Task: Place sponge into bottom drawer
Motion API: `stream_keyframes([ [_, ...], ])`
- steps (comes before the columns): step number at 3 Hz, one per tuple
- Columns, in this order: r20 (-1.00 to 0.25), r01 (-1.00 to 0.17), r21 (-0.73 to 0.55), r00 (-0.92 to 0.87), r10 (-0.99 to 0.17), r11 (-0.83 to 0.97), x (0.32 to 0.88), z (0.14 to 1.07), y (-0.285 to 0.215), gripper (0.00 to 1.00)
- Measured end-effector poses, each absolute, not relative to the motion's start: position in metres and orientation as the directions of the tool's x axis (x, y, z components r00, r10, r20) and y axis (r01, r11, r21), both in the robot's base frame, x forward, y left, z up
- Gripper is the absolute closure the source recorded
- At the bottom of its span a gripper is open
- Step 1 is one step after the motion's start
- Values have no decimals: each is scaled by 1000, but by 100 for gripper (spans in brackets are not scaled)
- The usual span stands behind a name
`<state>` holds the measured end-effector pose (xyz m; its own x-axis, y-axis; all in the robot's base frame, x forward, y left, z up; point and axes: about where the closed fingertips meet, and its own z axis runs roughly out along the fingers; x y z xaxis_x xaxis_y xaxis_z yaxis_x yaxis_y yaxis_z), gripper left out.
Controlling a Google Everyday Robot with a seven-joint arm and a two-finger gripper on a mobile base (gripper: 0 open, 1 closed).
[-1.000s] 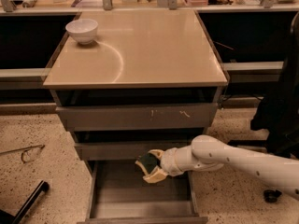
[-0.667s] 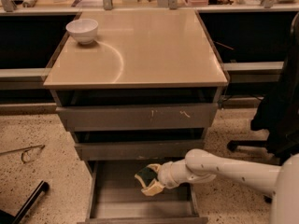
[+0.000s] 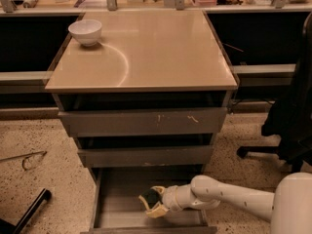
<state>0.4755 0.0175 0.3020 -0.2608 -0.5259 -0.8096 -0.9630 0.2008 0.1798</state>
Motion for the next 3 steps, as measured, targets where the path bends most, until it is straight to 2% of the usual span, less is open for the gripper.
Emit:
stream_keyframes([
  [1, -810, -963, 180, -261, -526, 201, 476, 302, 18, 100],
  [3, -807, -934, 240, -343, -482, 263, 482, 227, 23, 100],
])
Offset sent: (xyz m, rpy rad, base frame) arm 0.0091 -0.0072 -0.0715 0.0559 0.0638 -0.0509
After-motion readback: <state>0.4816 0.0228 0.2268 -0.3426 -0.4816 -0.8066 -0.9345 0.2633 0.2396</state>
